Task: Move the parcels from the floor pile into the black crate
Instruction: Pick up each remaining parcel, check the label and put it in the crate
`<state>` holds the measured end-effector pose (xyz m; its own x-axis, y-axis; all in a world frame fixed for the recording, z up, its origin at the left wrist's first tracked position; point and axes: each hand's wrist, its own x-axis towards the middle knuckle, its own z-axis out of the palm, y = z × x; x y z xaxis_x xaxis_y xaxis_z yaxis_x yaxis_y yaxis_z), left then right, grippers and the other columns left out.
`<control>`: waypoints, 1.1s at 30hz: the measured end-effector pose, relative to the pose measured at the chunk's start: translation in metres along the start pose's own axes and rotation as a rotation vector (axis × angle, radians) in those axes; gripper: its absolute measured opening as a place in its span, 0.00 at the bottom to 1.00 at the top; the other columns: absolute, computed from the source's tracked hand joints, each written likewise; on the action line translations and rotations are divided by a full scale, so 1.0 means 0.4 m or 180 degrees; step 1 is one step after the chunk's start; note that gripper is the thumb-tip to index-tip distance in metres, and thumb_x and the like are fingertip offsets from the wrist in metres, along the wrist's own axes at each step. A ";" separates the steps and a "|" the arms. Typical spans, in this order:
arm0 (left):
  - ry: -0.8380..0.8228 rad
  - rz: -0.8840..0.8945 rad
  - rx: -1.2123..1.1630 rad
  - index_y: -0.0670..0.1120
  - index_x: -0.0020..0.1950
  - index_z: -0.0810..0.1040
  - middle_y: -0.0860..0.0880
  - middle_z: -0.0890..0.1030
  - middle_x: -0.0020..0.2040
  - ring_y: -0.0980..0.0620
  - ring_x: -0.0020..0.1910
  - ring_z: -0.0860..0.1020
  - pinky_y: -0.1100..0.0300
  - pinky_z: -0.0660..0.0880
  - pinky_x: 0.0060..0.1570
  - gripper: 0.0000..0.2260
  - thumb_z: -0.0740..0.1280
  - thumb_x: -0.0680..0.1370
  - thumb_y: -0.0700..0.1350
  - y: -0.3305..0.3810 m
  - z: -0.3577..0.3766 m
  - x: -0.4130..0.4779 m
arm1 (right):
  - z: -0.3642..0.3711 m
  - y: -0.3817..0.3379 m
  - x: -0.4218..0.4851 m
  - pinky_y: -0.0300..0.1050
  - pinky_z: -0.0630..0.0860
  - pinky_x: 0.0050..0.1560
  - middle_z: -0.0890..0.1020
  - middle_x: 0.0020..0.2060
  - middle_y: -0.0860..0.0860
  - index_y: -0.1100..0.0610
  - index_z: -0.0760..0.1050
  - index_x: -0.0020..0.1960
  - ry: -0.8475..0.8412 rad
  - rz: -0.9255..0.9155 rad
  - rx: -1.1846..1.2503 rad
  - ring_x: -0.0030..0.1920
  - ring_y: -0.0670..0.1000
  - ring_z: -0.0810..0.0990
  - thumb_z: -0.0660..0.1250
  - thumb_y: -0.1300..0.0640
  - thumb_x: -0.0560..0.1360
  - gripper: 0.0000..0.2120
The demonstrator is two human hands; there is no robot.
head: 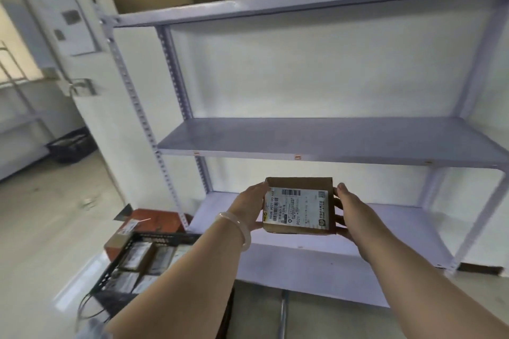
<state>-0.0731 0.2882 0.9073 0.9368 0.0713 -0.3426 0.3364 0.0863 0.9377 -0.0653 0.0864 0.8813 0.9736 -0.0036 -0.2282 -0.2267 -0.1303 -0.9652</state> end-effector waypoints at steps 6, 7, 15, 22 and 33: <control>0.0471 -0.0188 -0.0016 0.46 0.55 0.81 0.47 0.85 0.49 0.46 0.54 0.80 0.42 0.77 0.57 0.17 0.58 0.80 0.55 -0.003 -0.240 0.004 | 0.239 -0.018 0.020 0.58 0.73 0.62 0.78 0.49 0.48 0.45 0.71 0.55 -0.0299 0.0131 -0.0052 0.56 0.55 0.76 0.49 0.39 0.79 0.16; 0.0476 -0.0193 -0.0003 0.46 0.56 0.80 0.47 0.85 0.49 0.46 0.54 0.80 0.42 0.76 0.58 0.18 0.58 0.80 0.55 -0.004 -0.283 0.012 | 0.282 -0.020 0.026 0.58 0.72 0.62 0.78 0.50 0.48 0.45 0.71 0.55 -0.0322 0.0150 -0.0072 0.56 0.55 0.76 0.49 0.39 0.79 0.16; 0.0565 -0.0208 0.0284 0.48 0.59 0.73 0.47 0.75 0.56 0.45 0.53 0.75 0.48 0.75 0.52 0.17 0.60 0.78 0.58 -0.037 -0.706 0.121 | 0.704 -0.023 0.066 0.56 0.73 0.62 0.78 0.52 0.49 0.46 0.72 0.58 -0.0495 0.0323 -0.0095 0.56 0.54 0.76 0.50 0.38 0.79 0.18; 0.0222 -0.0309 0.0783 0.49 0.70 0.68 0.50 0.79 0.58 0.50 0.57 0.77 0.49 0.77 0.56 0.18 0.58 0.80 0.50 -0.136 -0.987 0.237 | 1.013 0.053 0.126 0.48 0.76 0.50 0.80 0.49 0.48 0.42 0.70 0.63 -0.0620 0.0474 -0.0426 0.49 0.48 0.78 0.49 0.40 0.80 0.18; 0.0168 -0.1196 0.0562 0.54 0.74 0.63 0.49 0.68 0.71 0.44 0.71 0.66 0.42 0.62 0.71 0.22 0.59 0.80 0.51 -0.349 -1.080 0.456 | 1.152 0.321 0.316 0.59 0.72 0.63 0.81 0.55 0.49 0.42 0.61 0.71 -0.0661 0.1277 -0.0364 0.57 0.53 0.78 0.50 0.39 0.79 0.22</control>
<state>0.0091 0.7183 0.6892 0.7410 0.1187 -0.6609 0.6695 -0.0552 0.7408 0.0166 0.5260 0.6697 0.7811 0.1211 -0.6126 -0.5686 -0.2676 -0.7779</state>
